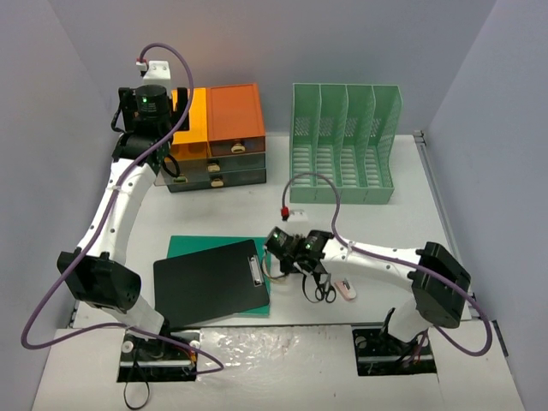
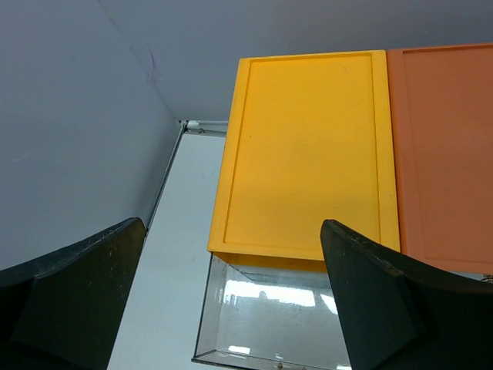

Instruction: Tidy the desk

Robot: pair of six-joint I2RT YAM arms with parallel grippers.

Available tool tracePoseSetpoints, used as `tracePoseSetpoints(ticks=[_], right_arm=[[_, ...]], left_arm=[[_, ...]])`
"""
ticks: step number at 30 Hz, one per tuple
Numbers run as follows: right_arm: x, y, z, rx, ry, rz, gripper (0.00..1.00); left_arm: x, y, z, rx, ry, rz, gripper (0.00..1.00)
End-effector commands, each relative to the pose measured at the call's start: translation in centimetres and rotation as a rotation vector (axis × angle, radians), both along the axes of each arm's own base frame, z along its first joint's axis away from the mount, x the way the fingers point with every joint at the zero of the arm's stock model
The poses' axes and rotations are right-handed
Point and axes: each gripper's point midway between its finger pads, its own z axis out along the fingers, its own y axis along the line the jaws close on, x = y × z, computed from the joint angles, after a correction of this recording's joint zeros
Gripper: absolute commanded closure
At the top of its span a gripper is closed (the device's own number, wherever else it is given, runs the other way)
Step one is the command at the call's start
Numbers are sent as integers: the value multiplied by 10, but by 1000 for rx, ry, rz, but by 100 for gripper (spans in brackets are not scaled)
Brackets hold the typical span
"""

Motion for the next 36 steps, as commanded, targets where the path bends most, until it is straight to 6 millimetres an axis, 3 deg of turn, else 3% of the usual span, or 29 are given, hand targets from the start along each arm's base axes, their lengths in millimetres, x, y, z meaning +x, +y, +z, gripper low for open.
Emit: tracePoseSetpoints(ticks=[1,8,10,12,16,18,26,31,36], right_arm=[[44,29,102,63,-214,14,100],[83,81,187,107,-324,103,100],[93,91,187,99,-319,121,100],[107,106,205,129,-348,140,100],[132,125,219,131,-387,179,100],[148,136,217,133,-390,193,100],[216,146,257,237,-477,188,100],[237,146,269,252,-537,183,100],[246,165,267,302,-572,219,100]], left_arm=[[-15,12,46,-8,-117,24,3],[-17,14,48,-9,-120,27,3],[-18,15,48,-9,-120,29,3],[-19,15,48,-9,-120,29,3],[-22,15,47,-14,-118,28,3],[-22,15,44,-19,-113,24,3],[-26,16,39,-12,-98,24,3],[-23,18,27,-21,-83,41,3],[-22,22,18,-15,-74,59,3]])
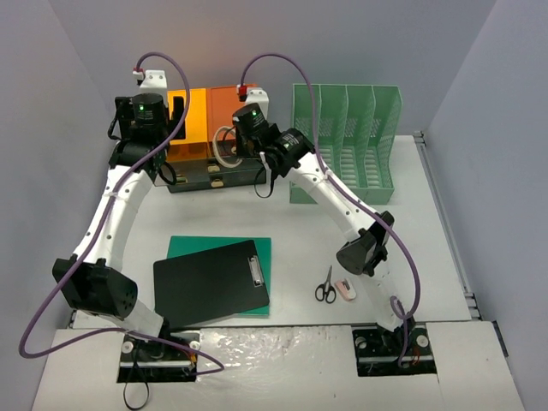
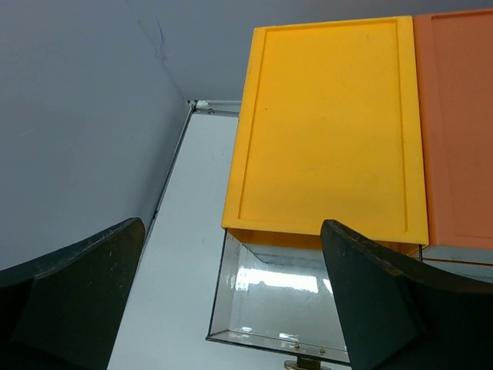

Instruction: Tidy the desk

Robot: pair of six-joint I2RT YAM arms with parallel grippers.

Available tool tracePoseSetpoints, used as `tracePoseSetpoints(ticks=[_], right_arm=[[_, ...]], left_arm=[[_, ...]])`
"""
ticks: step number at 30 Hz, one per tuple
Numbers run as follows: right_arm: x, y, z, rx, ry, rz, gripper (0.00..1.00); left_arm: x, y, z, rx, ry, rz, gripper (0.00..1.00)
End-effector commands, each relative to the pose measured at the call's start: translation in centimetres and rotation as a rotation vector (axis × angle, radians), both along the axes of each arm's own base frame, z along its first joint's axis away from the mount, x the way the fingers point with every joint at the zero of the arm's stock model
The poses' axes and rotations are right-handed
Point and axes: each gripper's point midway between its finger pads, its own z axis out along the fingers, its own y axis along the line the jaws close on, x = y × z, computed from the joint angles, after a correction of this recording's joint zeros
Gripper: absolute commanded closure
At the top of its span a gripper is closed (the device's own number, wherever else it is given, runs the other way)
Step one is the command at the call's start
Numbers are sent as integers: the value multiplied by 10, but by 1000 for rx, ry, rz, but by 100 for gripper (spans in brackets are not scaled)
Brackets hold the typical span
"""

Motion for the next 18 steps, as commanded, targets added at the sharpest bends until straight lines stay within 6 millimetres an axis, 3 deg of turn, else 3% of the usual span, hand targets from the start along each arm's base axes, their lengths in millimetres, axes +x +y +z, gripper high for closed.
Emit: tracePoseSetpoints(ticks=[1,11,16,18], right_arm=[[3,31,23,87,-99,89,100],[6,77,43,124,-323,146,100],[16,90,47,173,-371,134,100],[20,94,57,208,-403,128,100]], left_arm=[[-7,10,33,-18,-108,37,3],[-9,22,26,-29,-125,97,3],[-12,26,30,-43,-148,113,3],[-13,26,34,-47,-161,112,3]])
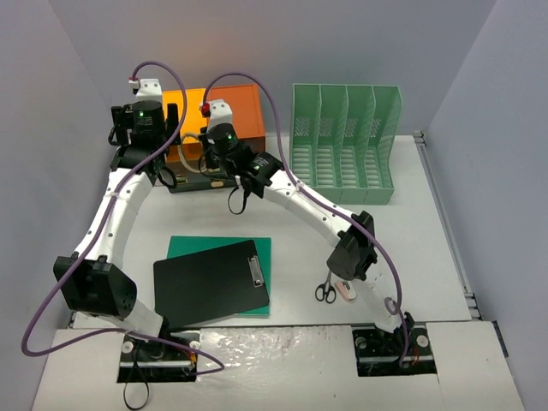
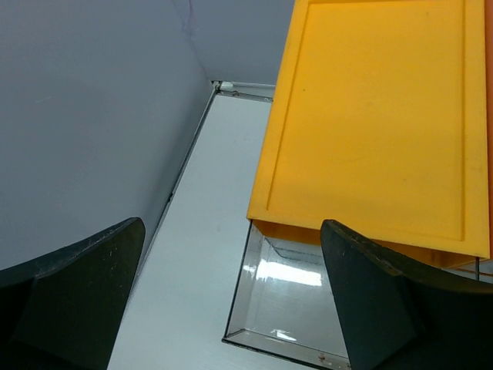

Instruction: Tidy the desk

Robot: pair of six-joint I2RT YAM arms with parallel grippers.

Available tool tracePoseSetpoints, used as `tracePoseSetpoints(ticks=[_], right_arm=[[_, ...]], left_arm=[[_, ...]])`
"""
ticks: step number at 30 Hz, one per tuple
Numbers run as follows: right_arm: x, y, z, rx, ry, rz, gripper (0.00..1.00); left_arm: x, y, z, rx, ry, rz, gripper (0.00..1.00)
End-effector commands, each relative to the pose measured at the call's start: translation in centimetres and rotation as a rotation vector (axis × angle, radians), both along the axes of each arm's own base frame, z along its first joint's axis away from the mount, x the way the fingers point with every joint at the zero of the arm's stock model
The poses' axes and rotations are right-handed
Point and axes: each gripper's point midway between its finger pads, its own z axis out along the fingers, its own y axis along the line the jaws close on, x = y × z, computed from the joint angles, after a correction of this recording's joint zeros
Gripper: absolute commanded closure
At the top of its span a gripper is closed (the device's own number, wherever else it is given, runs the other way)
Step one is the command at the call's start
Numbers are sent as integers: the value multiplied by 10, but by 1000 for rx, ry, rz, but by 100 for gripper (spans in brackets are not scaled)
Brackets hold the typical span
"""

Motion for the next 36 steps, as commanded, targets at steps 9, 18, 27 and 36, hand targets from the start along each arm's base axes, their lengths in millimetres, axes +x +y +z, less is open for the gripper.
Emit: tracePoseSetpoints(ticks=[9,18,27,36], right_arm=[[30,18,55,180,-215,-44,100],[33,29,34,166,-214,-29,100],[23,42,12,128,-188,45,100],[1,62,-11,75,-141,168,100]], left_arm=[[-19,7,67,-56,-217,35,3],[-30,8,81,-70,-270,31,3],[-32,7,82,-83,-275,26,3],[-32,8,83,-75,-273,31,3]])
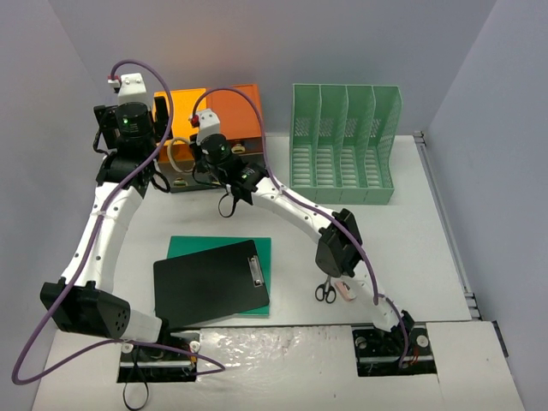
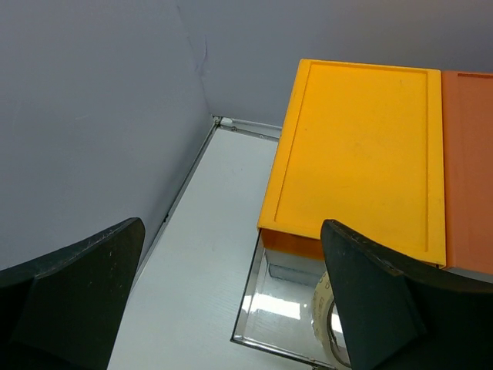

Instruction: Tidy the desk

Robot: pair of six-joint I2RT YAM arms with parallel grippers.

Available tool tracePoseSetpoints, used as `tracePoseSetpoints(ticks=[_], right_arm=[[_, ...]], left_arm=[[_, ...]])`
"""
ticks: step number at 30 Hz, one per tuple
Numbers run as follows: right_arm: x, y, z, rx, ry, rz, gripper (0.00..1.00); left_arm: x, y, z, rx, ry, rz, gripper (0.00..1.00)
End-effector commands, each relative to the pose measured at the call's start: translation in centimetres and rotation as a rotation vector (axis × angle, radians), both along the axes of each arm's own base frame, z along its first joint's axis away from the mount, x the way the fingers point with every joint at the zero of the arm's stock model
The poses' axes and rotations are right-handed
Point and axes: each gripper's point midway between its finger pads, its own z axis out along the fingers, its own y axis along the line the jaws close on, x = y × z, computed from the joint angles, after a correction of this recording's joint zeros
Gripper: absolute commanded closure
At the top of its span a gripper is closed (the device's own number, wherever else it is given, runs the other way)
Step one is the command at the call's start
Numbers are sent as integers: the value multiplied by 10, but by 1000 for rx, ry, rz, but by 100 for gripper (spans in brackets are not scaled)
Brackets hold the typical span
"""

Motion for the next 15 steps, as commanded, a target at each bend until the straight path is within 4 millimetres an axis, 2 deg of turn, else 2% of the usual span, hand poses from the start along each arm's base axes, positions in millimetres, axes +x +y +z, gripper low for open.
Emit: tracePoseSetpoints(ticks=[1,4,7,11,12,15], right_arm=[[-22,20,20,36,-33,106,100],[-26,18,13,16,-20,113,90],[-25,13,8,-2,-17,95,62],[-21,7,10,-12,-28,62,30],[-19,6,13,-11,-35,57,25],[-14,1,22,-2,-50,30,19]], left_arm=[[-6,2,36,-25,-118,15,3],[-6,2,35,-25,-116,14,3],[-5,2,34,-25,-115,12,3],[-4,1,32,-28,-110,7,3],[-4,0,31,-28,-109,6,3],[-4,0,30,-28,-105,2,3]])
